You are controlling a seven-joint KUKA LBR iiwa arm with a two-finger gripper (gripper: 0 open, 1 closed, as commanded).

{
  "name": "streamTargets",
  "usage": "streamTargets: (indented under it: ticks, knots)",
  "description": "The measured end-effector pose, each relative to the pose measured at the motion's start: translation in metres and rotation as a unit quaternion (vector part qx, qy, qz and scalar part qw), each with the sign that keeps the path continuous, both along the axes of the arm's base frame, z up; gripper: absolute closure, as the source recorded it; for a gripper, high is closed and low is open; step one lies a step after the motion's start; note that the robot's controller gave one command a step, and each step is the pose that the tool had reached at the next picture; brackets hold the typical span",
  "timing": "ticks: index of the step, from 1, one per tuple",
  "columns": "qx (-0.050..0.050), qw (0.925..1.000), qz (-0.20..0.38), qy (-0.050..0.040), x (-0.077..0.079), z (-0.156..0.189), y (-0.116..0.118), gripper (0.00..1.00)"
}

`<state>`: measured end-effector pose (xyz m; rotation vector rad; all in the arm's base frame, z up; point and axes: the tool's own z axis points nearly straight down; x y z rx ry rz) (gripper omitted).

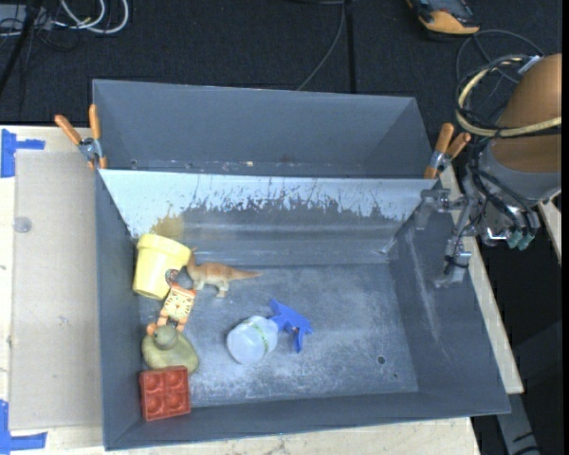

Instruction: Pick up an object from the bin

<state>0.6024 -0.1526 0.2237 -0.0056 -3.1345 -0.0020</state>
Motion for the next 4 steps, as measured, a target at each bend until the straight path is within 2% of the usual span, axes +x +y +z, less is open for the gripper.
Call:
streamTargets:
  ticks: [1,2,3,4]
  knots:
    - [-0.001,1.0000,0.001,-0.0035,0.001,0.005,0.001,0.00]
    - [-0.001,0.9995,0.031,-0.0042,-0.013,-0.047,0.035,0.00]
    - [0.000,0.9998,0.019,-0.0040,-0.020,-0.113,0.099,0.00]
    - [0.001,0.9967,0.081,-0.0034,-0.002,-0.135,0.113,0.00]
